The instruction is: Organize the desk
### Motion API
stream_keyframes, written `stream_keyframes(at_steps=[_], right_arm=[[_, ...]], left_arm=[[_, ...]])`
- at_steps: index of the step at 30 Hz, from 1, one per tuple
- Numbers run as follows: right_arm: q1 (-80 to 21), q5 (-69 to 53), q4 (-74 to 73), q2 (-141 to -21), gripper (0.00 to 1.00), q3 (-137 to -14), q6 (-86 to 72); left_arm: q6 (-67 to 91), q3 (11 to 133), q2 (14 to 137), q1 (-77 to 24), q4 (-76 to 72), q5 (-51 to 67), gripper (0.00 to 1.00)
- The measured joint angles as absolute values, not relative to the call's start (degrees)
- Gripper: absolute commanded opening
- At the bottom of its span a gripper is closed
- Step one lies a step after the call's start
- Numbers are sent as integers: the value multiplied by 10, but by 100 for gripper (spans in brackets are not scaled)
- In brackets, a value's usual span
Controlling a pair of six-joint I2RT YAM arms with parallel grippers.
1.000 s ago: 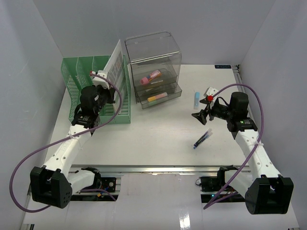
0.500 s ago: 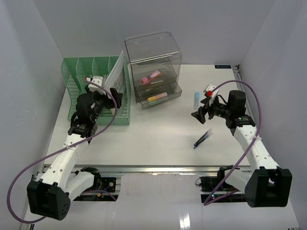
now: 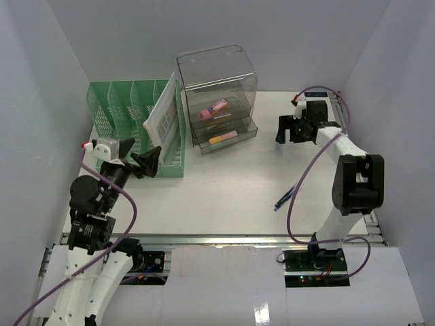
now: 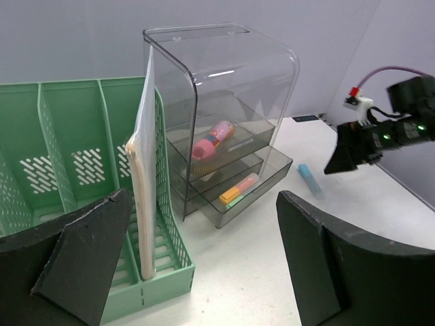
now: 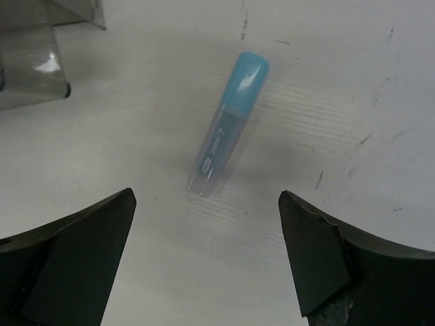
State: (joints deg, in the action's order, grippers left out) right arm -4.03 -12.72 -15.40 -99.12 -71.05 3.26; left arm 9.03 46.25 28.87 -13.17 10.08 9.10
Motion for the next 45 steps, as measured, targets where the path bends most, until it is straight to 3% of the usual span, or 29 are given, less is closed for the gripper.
stream_keyframes(at_steps=[7,14,30,39,45], right_arm=[[-68,-61,-184,-1138,81,-848,-21],[-81,-4,-203,-1208,65,-883,-51],[-87,50,-189,-1187,9,-851,-41],[-110,-39,-148,-972,8,-750,141],[-258,-149,-153,-860,8,-736,399]], left_arm=[[85,374,166,-132,153,82,98],[89,335,93,-132,194,51,98],[99,332,78,-132,195,34,98],[100,332,77,-132,194,38,98],[99,331,77,-132,193,47,98]])
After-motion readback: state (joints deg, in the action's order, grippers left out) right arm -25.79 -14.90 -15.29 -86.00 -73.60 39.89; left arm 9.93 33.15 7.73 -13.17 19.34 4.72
